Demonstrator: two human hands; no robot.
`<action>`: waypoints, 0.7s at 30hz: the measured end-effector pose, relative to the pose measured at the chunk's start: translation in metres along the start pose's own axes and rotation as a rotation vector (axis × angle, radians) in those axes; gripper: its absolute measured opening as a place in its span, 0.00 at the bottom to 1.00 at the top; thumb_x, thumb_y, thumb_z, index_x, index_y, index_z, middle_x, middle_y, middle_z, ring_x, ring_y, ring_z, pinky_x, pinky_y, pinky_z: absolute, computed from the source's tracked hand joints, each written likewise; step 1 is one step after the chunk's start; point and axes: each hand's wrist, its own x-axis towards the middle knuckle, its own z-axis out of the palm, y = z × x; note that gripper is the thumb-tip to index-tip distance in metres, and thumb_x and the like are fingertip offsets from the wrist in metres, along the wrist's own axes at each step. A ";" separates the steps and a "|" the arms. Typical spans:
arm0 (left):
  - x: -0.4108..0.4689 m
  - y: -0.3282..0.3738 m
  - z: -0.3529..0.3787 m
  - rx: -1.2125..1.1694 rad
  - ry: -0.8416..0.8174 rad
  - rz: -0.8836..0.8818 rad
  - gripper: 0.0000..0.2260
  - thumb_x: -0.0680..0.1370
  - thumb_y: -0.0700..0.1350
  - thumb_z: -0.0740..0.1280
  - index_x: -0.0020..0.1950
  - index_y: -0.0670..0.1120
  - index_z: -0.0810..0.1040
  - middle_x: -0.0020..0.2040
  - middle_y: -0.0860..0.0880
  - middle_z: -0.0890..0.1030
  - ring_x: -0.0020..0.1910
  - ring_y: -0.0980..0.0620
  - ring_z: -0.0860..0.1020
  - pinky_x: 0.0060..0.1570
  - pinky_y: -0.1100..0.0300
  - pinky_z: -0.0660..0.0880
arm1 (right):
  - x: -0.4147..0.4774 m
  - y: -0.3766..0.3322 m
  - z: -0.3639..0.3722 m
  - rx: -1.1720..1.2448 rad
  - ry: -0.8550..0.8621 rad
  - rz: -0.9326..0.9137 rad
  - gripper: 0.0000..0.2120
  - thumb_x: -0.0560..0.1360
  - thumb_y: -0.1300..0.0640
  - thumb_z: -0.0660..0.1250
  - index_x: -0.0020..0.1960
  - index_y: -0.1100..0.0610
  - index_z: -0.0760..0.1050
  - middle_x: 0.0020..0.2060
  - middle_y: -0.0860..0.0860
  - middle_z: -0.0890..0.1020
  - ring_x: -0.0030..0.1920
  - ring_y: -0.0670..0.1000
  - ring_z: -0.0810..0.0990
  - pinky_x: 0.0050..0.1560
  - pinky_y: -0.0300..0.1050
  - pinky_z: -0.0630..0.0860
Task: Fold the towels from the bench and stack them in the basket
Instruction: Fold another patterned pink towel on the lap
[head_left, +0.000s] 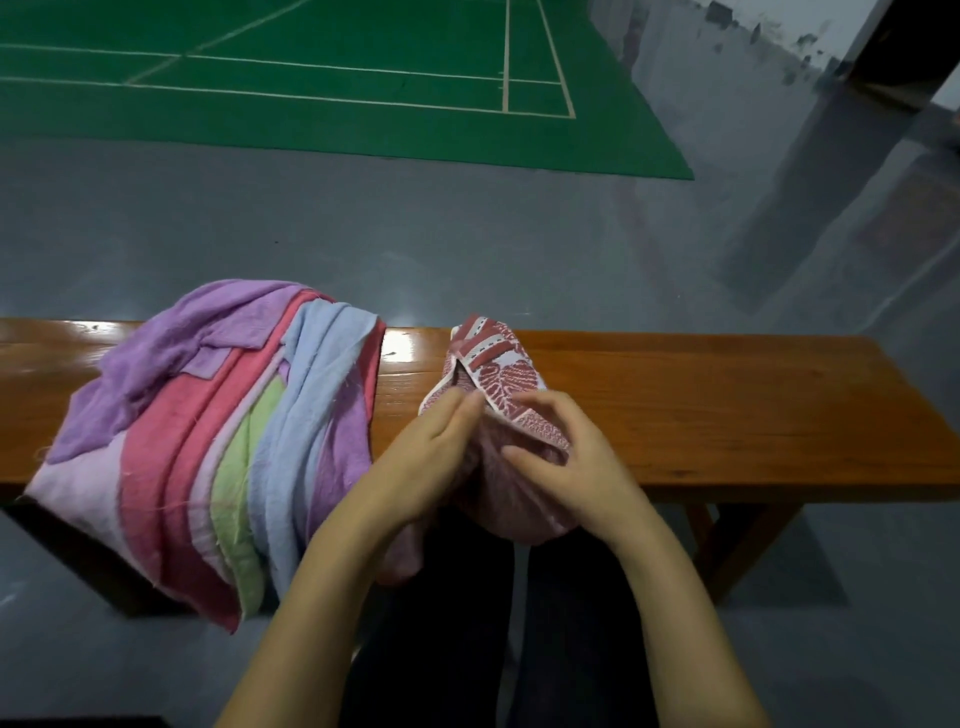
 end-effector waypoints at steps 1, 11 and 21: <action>0.002 0.008 0.001 -0.008 -0.022 0.033 0.11 0.82 0.52 0.57 0.49 0.47 0.75 0.46 0.55 0.79 0.48 0.60 0.76 0.55 0.61 0.70 | 0.001 -0.007 0.005 0.070 -0.025 -0.067 0.21 0.70 0.56 0.70 0.61 0.45 0.71 0.60 0.44 0.76 0.62 0.43 0.74 0.62 0.41 0.73; -0.010 -0.019 -0.045 0.163 -0.061 0.012 0.12 0.71 0.50 0.74 0.34 0.45 0.77 0.27 0.55 0.73 0.27 0.62 0.68 0.29 0.69 0.65 | 0.003 0.005 -0.007 0.220 0.261 0.077 0.07 0.70 0.64 0.72 0.38 0.54 0.79 0.38 0.49 0.82 0.42 0.48 0.79 0.44 0.42 0.75; -0.017 -0.055 -0.060 0.189 0.252 -0.032 0.16 0.78 0.49 0.66 0.34 0.44 0.69 0.27 0.54 0.67 0.29 0.59 0.66 0.33 0.62 0.63 | -0.004 0.010 -0.025 0.251 0.290 0.153 0.01 0.71 0.59 0.73 0.40 0.55 0.82 0.38 0.49 0.84 0.41 0.48 0.81 0.40 0.41 0.75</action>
